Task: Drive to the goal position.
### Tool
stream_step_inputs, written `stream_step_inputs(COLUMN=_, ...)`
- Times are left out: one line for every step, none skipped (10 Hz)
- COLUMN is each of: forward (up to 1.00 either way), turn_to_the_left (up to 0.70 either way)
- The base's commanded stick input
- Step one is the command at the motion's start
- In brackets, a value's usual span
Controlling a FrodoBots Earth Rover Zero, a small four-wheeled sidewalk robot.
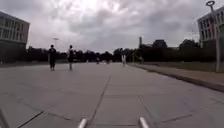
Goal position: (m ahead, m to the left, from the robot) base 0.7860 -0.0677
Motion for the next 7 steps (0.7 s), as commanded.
stream_step_inputs(forward=0.70, turn_to_the_left=0.00)
stream_step_inputs(forward=0.70, turn_to_the_left=0.00)
stream_step_inputs(forward=0.70, turn_to_the_left=0.00)
stream_step_inputs(forward=0.70, turn_to_the_left=0.00)
stream_step_inputs(forward=0.70, turn_to_the_left=0.00)
stream_step_inputs(forward=0.70, turn_to_the_left=0.00)
stream_step_inputs(forward=0.70, turn_to_the_left=0.00)
